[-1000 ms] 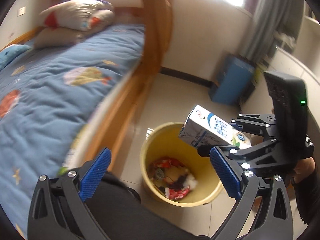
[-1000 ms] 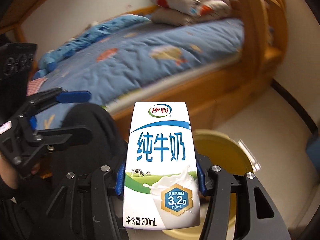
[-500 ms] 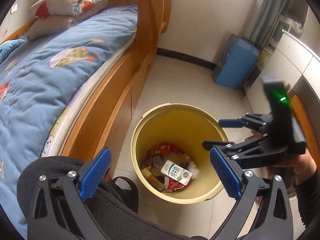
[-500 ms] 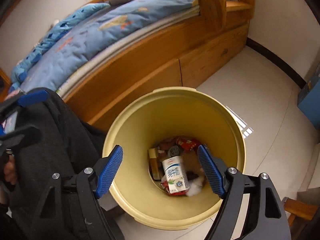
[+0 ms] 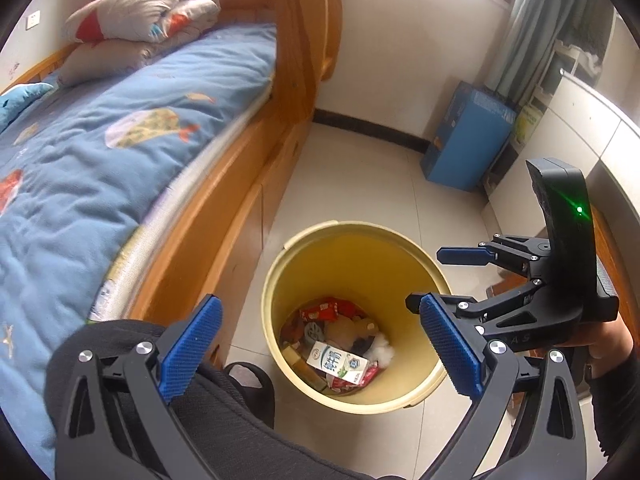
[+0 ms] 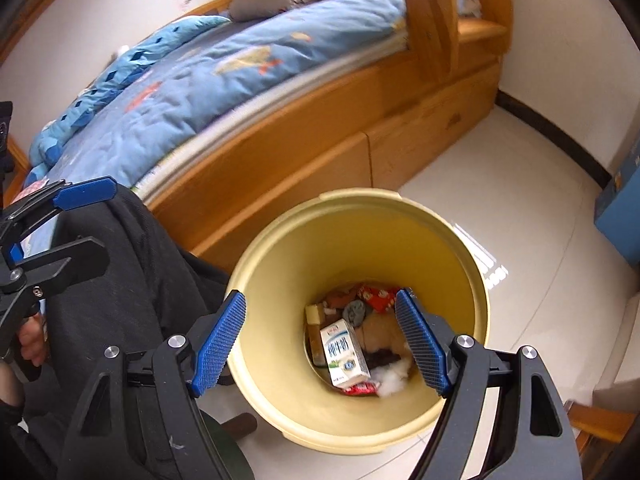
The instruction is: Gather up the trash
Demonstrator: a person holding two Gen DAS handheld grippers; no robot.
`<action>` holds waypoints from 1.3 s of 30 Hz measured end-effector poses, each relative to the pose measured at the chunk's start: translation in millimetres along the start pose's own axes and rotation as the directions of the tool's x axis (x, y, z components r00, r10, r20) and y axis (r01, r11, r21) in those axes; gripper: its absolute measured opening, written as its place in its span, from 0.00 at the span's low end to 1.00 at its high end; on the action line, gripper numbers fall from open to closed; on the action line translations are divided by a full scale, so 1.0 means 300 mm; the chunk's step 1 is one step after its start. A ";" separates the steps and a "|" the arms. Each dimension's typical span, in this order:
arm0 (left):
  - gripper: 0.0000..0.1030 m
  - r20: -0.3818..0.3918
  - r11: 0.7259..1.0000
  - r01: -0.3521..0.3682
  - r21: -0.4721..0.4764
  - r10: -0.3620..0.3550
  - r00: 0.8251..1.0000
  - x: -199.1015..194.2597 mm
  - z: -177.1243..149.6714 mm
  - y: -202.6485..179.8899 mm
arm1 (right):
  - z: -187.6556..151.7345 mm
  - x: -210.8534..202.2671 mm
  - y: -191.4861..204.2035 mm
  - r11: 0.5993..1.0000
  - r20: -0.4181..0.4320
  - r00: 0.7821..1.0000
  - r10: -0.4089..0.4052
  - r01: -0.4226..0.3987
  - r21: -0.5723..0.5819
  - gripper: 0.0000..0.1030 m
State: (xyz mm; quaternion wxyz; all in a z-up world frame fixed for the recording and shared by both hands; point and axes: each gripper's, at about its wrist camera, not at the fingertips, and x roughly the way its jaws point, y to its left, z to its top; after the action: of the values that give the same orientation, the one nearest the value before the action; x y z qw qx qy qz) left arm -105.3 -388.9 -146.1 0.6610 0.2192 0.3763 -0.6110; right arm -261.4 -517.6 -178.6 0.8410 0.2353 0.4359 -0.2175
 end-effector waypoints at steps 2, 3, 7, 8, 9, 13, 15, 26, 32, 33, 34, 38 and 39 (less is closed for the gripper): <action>0.96 0.019 1.000 -0.006 -0.020 0.006 1.000 -0.034 0.004 0.020 | 0.029 -0.013 0.039 0.999 0.016 1.000 0.017 -0.016 -0.031 0.73; 0.96 0.021 0.999 -0.009 -0.031 0.010 1.000 -0.049 0.005 0.032 | 0.043 -0.018 0.057 0.999 0.024 0.999 0.026 -0.025 -0.043 0.73; 0.96 0.059 0.995 -0.058 -0.086 0.063 0.996 -0.140 -0.004 0.101 | 0.119 -0.036 0.168 0.989 0.051 0.994 0.099 -0.092 -0.115 0.73; 0.96 0.076 0.991 -0.086 -0.106 0.094 0.993 -0.182 -0.010 0.130 | 0.140 -0.041 0.211 0.984 0.063 0.992 0.113 -0.103 -0.146 0.73; 0.96 0.088 0.987 -0.106 -0.118 0.116 0.989 -0.207 -0.016 0.149 | 0.155 -0.045 0.243 0.979 0.070 0.990 0.125 -0.112 -0.169 0.73; 0.96 0.146 0.958 -0.208 -0.196 0.238 0.960 -0.358 -0.057 0.257 | 0.243 -0.060 0.437 0.949 0.131 0.973 0.190 -0.147 -0.280 0.73; 0.96 0.166 0.930 -0.258 -0.263 0.307 0.937 -0.440 -0.090 0.324 | 0.282 -0.056 0.541 0.933 0.154 0.960 0.235 -0.178 -0.313 0.73; 0.96 0.133 0.676 -0.490 -0.550 0.650 0.748 -0.820 -0.334 0.594 | 0.367 -0.035 1.083 0.781 0.160 0.862 0.482 -0.339 -0.525 0.76; 0.96 0.108 0.552 -0.532 -0.642 0.752 0.650 -0.964 -0.441 0.647 | 0.369 -0.033 1.297 0.722 0.143 0.825 0.547 -0.379 -0.579 0.79; 0.96 0.107 0.534 -0.539 -0.652 0.768 0.631 -0.986 -0.455 0.650 | 0.367 -0.036 1.321 0.719 0.145 0.821 0.552 -0.380 -0.582 0.81; 0.96 0.105 0.511 -0.547 -0.663 0.786 0.609 -1.013 -0.472 0.654 | 0.367 -0.036 1.351 0.715 0.150 0.819 0.554 -0.376 -0.589 0.81; 0.96 0.101 0.443 -0.557 -0.703 0.837 0.537 -1.100 -0.516 0.661 | 0.361 -0.038 1.434 0.719 0.206 0.812 0.546 -0.328 -0.613 0.86; 0.96 0.098 0.426 -0.563 -0.708 0.850 0.518 -1.122 -0.524 0.663 | 0.361 -0.030 1.451 0.721 0.221 0.808 0.546 -0.320 -0.615 0.88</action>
State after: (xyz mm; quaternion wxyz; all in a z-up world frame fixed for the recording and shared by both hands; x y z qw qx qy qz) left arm 62.1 -23.4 -19.7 0.9575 -0.0049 0.2515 -0.1414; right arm 50.8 -233.5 -26.1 0.9678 0.0330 0.2354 0.0824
